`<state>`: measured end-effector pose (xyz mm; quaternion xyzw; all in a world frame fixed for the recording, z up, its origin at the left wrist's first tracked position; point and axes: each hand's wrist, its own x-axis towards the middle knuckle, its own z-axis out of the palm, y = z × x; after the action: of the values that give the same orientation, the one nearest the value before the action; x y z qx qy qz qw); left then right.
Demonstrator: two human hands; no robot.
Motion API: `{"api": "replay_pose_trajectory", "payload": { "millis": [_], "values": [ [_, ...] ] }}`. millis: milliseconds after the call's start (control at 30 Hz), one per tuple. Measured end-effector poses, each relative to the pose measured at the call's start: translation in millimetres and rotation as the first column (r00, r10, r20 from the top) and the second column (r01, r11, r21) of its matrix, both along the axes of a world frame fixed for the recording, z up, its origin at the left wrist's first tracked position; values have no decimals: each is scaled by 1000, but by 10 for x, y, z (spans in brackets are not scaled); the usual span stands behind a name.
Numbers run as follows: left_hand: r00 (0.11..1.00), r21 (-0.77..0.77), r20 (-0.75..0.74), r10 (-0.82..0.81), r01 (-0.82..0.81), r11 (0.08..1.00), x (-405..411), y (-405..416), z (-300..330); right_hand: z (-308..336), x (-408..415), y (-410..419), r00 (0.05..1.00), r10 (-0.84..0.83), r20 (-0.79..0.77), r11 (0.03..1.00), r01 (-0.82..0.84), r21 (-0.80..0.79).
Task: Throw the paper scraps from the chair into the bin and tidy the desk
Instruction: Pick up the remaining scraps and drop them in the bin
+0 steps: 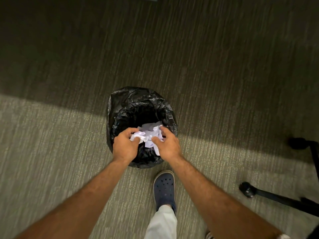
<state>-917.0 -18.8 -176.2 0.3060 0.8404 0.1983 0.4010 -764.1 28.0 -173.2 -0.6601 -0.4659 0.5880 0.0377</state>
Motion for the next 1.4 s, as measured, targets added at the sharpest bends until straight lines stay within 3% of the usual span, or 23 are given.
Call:
{"api": "replay_pose_trajectory", "payload": {
  "millis": [300, 467, 833, 1067, 1200, 1400],
  "values": [
    [1000, -49, 28, 10, -8, 999, 162, 115, 63, 103, 284, 55, 997, -37, -60, 998, 40, 52],
    [997, 46, 7, -72, 71, 996, 444, 367, 317, 360, 685, 242, 986, -138, -98, 981, 149, 123],
    [920, 298, -24, -391, 380, 876, 2444, 1194, 1146, 1184, 2649, 566, 927, -367, -79, 856, 369, 362],
    [739, 326, -26, -673, 643, 693, 4278, 1267, 1597, 1817, 4712, 384, 801, -598, -24, 702, 538, 467],
    [555, 328, -114, -824, 804, 496, 5271, 1159, 1845, 2098, 5767, 62, 729, -684, -16, 631, 603, 488],
    [385, 319, -133, -913, 889, 328, 6682, 860, 2085, 2326, 7164, -565, 585, -804, 105, 534, 632, 562]
  ]
}}
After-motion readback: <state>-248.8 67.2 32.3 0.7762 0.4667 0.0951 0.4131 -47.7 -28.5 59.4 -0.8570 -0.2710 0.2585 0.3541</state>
